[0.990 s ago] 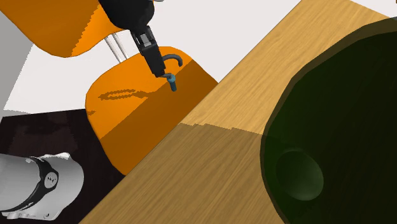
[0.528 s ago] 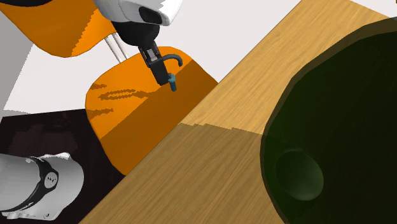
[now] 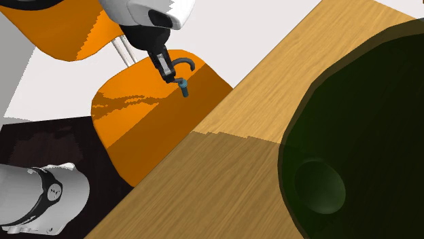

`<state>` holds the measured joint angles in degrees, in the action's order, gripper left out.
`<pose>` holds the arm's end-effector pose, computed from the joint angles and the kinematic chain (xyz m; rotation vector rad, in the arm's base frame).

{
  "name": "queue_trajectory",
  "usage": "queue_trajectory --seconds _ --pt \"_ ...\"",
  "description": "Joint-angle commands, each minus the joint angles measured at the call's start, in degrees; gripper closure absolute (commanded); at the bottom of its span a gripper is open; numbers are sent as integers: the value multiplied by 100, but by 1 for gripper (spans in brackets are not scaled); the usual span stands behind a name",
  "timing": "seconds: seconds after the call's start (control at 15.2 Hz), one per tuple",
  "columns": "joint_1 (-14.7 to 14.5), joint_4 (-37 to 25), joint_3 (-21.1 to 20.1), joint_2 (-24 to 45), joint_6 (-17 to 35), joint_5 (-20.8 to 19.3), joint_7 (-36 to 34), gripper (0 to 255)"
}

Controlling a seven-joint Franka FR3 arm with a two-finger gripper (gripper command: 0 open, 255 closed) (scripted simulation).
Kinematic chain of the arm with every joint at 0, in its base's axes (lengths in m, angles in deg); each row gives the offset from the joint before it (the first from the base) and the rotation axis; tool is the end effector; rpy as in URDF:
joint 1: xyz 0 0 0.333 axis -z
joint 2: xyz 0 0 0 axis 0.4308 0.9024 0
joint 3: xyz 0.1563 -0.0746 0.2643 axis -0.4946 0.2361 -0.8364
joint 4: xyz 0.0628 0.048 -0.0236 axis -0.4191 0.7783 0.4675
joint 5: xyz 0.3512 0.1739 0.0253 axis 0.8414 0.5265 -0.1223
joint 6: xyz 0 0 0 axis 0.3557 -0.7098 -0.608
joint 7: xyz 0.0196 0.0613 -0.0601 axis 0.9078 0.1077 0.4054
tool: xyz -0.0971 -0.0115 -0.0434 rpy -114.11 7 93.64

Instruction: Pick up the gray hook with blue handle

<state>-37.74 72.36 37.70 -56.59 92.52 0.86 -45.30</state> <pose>0.3364 0.2171 0.3732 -3.0777 -0.5470 -0.0815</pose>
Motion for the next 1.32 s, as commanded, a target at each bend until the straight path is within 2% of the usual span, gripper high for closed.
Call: queue_trajectory --seconds 0.0,0.13,1.12,1.25 --pt "0 1 0 1 0 0 0 255" --pt "3 -11 -2 9 -4 -4 -3 255" --pt "-8 -763 209 -585 -1344 -43 39 255" --pt "-8 -771 211 -590 -1357 -44 39 255"
